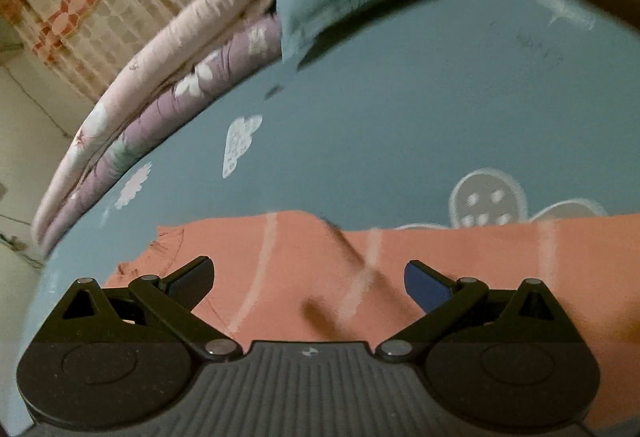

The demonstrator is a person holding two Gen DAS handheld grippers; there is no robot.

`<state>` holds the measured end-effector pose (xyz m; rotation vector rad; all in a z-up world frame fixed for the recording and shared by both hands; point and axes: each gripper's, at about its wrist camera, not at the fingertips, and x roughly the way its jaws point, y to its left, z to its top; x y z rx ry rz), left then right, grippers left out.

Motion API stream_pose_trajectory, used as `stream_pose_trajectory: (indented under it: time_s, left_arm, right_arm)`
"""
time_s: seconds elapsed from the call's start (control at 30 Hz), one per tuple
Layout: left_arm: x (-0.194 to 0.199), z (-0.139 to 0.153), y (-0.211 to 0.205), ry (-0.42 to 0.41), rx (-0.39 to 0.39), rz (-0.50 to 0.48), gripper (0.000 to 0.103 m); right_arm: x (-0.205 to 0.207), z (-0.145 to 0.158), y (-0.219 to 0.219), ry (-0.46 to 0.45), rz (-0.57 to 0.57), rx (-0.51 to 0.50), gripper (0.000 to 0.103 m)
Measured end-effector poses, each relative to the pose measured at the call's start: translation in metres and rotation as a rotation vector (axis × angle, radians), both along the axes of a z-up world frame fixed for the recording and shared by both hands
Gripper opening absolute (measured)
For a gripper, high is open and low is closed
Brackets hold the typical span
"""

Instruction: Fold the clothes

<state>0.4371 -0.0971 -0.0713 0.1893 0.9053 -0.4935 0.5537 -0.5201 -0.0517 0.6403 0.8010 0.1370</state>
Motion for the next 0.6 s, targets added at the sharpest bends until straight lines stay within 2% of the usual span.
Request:
stream_pose_trajectory:
  time_s: [0.03,0.1,0.2,0.37,0.6]
  left_arm:
    - [0.0,0.0,0.0,-0.004,0.0,0.004,0.102]
    - [-0.001,-0.001,0.0,-0.012,-0.002,0.014,0.102]
    - [-0.001,-0.002,-0.001,-0.016,-0.001,0.017,0.102]
    - [0.001,-0.002,-0.002,-0.016,0.0,0.009,0.103]
    - [0.001,-0.002,0.0,-0.011,-0.004,-0.003,0.103]
  right_arm:
    - [0.007,-0.007,-0.004,0.02,0.008,0.033,0.103]
    - [0.014,-0.018,-0.01,0.014,-0.013,0.016,0.103]
    - [0.019,-0.017,-0.018,-0.025,-0.086,-0.143,0.102]
    - [0.02,-0.007,-0.023,-0.018,-0.106,-0.088,0.103]
    - [0.002,-0.005,0.012,0.002,0.062,-0.014,0.103]
